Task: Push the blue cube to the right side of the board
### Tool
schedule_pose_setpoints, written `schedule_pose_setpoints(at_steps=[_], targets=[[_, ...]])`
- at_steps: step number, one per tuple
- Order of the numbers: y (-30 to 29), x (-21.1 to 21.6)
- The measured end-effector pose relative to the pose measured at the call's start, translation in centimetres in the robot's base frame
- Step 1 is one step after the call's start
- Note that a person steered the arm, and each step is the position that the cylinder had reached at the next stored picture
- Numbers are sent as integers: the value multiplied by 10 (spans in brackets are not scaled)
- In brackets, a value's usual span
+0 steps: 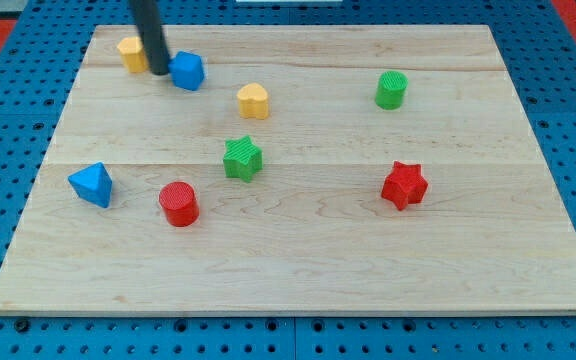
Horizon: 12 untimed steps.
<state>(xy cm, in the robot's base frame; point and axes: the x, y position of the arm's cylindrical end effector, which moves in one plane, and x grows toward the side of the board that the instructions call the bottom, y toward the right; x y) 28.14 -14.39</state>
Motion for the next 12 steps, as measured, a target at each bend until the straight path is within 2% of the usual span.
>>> schedule_pose_setpoints(at_steps=[1,2,3,5,8,11,12], targets=[[2,10],[37,10],[134,10],[207,-25],[169,-23],[171,-24],[190,-6]])
